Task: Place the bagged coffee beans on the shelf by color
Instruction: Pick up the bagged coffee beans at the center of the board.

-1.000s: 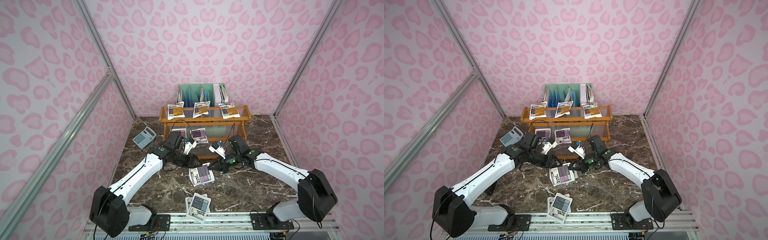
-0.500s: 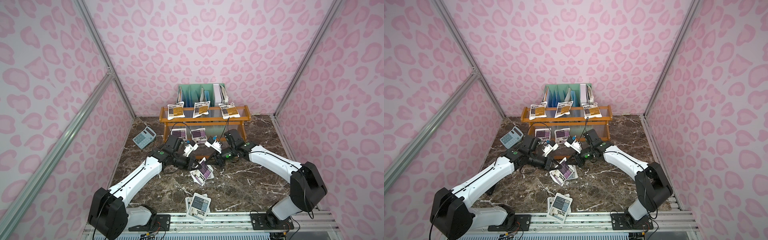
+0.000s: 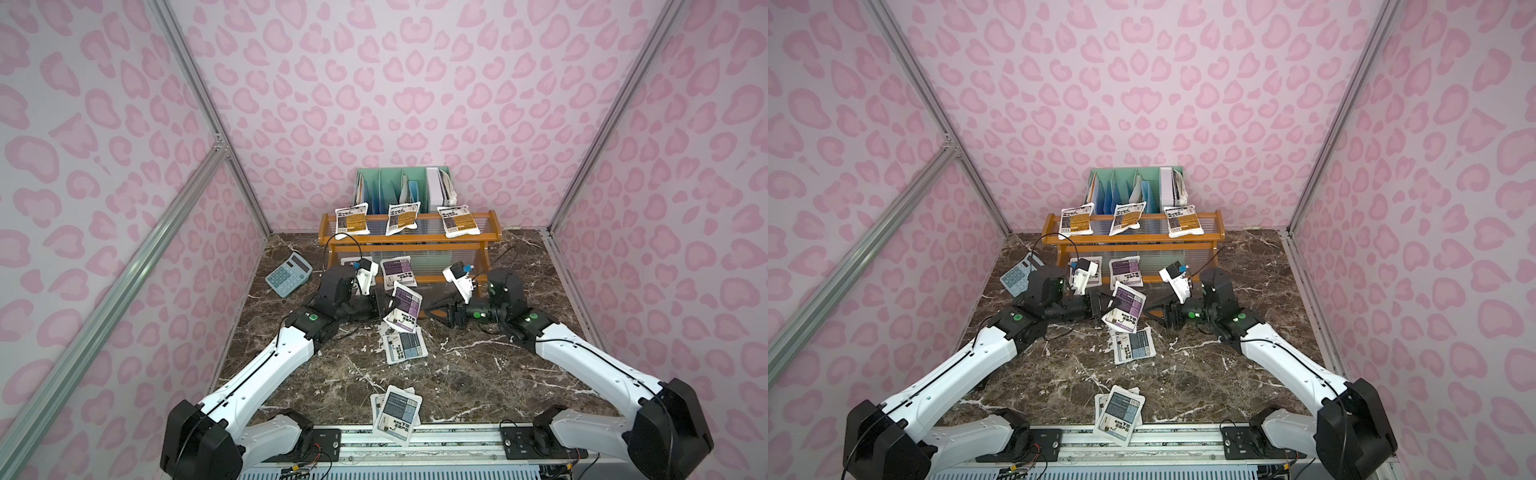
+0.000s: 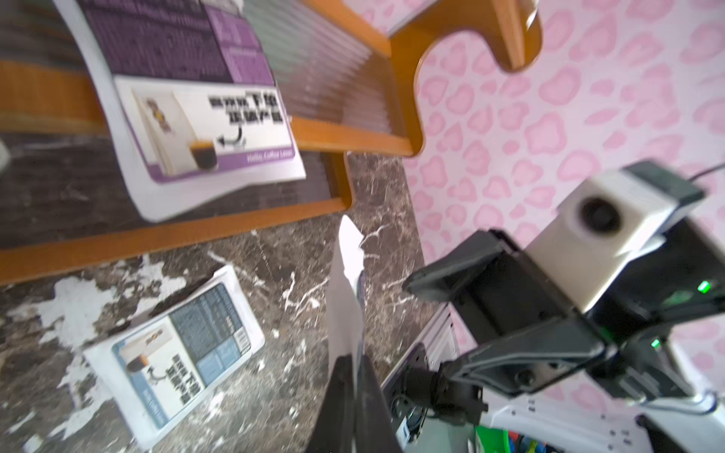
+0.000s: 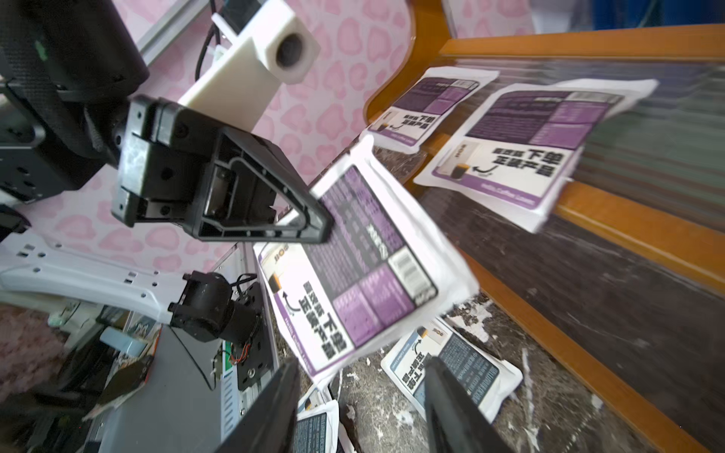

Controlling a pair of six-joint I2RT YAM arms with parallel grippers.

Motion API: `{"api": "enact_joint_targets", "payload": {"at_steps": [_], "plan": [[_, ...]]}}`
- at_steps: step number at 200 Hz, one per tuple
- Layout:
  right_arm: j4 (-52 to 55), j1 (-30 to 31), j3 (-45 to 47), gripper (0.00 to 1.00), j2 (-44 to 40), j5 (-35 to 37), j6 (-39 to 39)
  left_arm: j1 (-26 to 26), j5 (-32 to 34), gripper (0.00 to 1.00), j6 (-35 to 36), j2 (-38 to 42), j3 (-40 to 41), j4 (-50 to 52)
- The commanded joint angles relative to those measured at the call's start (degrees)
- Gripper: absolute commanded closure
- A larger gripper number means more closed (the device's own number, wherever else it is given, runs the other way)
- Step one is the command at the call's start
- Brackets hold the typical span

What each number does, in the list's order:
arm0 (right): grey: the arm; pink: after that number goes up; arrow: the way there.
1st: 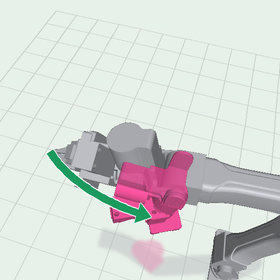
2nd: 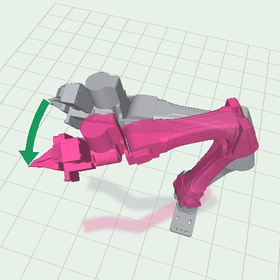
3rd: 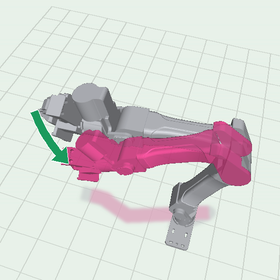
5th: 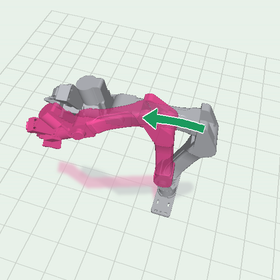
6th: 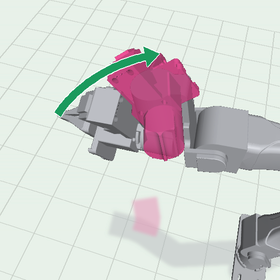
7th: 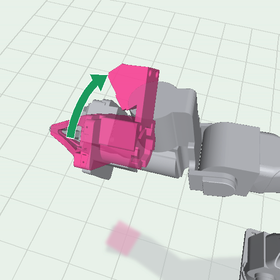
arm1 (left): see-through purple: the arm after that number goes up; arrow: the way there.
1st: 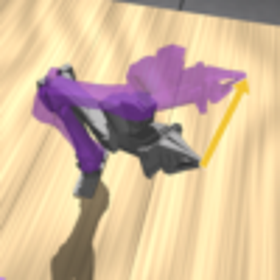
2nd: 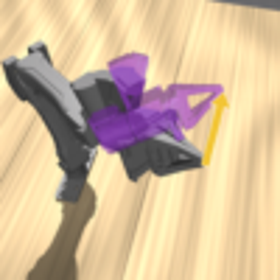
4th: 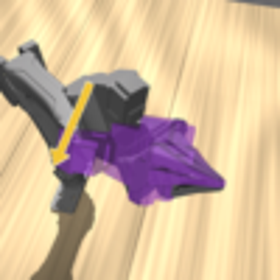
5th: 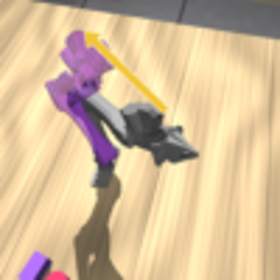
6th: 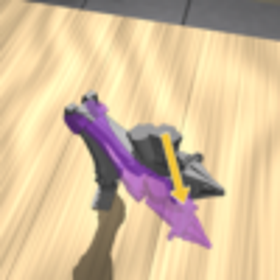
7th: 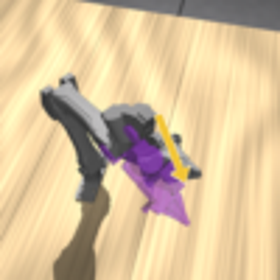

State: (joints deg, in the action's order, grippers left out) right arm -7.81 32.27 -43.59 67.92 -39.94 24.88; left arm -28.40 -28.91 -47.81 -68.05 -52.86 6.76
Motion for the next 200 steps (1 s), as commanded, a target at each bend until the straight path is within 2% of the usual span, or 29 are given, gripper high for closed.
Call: {"api": "enact_joint_targets", "payload": {"at_steps": [1,43,68,84,132,200], "plan": [[-18.8,-1.2,4.5,0.46,-2.7,4.5,14.8,0.0,4.5,1.00,-9.5,-2.3,-0.3,-14.4],[-28.7,-1.2,7.2,0.46,-2.1,3.8,21.1,0.0,1.4,1.00,-23.1,-13.0,-1.1,-37.2],[-29.3,-1.1,7.0,0.46,-0.9,3.8,21.3,-0.2,0.4,1.00,-30.3,-19.2,-2.0,-48.7],[-29.4,-1.1,7.0,0.46,-0.3,3.7,21.2,-0.4,1.2,1.00,-32.2,-21.5,-1.7,-54.3],[-29.8,-1.2,7.3,0.48,1.1,2.5,21.2,-0.7,2.5,1.00,-31.4,-22.3,-2.1,-53.7],[-36.8,-2.5,5.6,0.50,6.2,3.3,23.1,-2.1,3.0,1.00,-30.2,-21.1,-0.8,-51.8]]}}
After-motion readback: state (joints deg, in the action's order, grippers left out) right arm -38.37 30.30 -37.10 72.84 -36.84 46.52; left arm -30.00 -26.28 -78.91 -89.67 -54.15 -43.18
